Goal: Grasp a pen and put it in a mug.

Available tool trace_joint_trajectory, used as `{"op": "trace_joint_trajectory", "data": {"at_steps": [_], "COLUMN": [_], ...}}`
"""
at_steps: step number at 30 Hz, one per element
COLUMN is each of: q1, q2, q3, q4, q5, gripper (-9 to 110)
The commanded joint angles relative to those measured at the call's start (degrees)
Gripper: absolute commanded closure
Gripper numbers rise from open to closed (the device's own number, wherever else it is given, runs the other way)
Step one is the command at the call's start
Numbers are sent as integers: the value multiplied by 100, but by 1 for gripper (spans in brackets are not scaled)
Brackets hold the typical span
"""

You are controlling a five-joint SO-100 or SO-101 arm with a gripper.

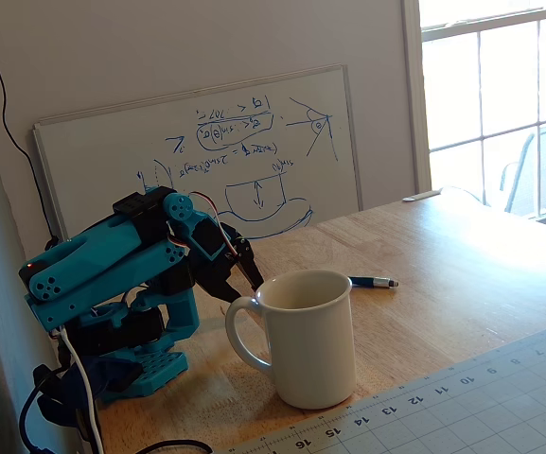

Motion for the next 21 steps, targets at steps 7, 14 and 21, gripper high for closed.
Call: {"op": "trace_joint_trajectory", "data": {"at_steps": [7,14,21], "q1": [-26,0,9], "q2": [132,132,35], "q3": [-79,-79,-105], "q4": [9,9,-35], "q5": [26,26,26], "gripper": [97,97,97]}}
